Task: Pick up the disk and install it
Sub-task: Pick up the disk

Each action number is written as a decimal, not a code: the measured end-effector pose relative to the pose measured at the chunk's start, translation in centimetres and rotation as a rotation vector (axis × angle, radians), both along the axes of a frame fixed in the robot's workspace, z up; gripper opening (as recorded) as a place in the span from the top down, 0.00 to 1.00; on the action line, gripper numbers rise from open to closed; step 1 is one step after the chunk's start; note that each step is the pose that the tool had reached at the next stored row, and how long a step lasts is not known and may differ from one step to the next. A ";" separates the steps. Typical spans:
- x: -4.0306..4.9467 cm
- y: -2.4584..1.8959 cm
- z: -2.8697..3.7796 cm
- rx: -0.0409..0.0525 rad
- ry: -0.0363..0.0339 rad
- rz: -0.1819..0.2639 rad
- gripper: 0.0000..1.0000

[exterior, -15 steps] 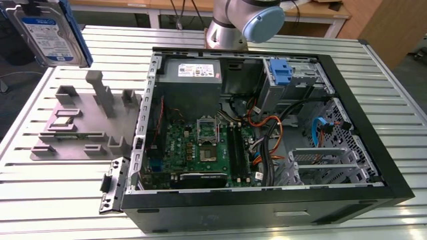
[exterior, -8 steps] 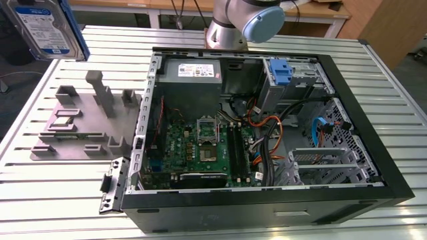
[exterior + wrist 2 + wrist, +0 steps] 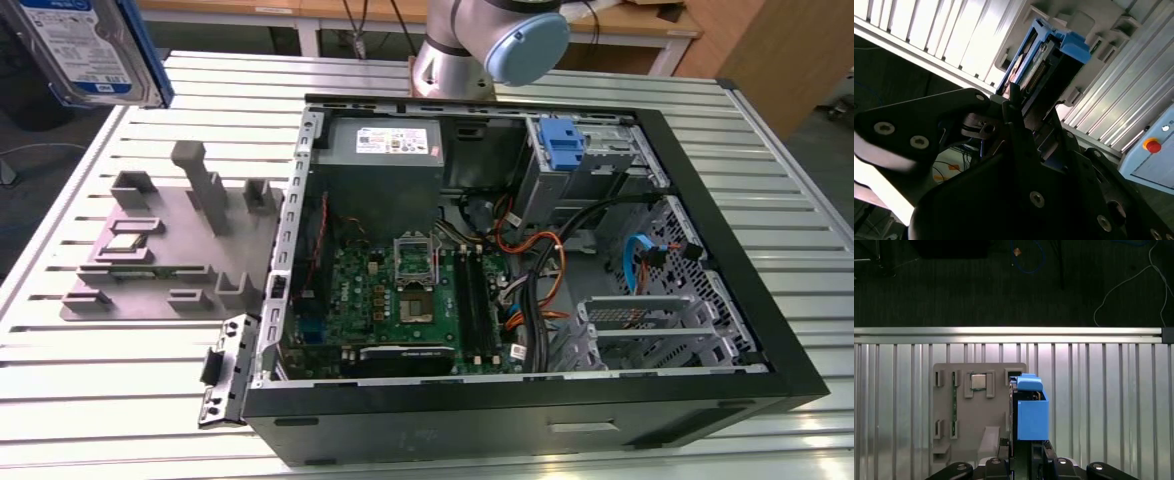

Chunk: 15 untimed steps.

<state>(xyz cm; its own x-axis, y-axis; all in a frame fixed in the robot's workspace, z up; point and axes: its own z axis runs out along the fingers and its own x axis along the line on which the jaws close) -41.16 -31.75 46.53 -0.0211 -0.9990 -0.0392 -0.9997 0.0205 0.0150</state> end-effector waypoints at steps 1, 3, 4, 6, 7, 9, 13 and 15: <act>0.00 0.00 0.24 0.0000 0.0000 0.000 0.65; 0.00 0.00 0.75 0.0000 -0.0001 0.000 0.65; 0.00 0.00 1.02 0.0000 -0.0001 0.000 0.65; 0.00 0.00 1.57 0.0000 -0.0001 0.000 0.65; 0.00 0.00 1.86 -0.0001 0.0001 0.000 0.65; 0.00 0.00 2.35 0.0000 0.0001 0.000 0.65; 0.00 0.00 2.70 -0.0001 0.0001 0.000 0.65; 0.00 0.00 2.70 0.0000 -0.0001 0.000 0.65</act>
<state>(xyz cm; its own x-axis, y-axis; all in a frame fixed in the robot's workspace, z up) -41.16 -31.74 49.23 -0.0211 -0.9990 -0.0392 -0.9997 0.0205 0.0149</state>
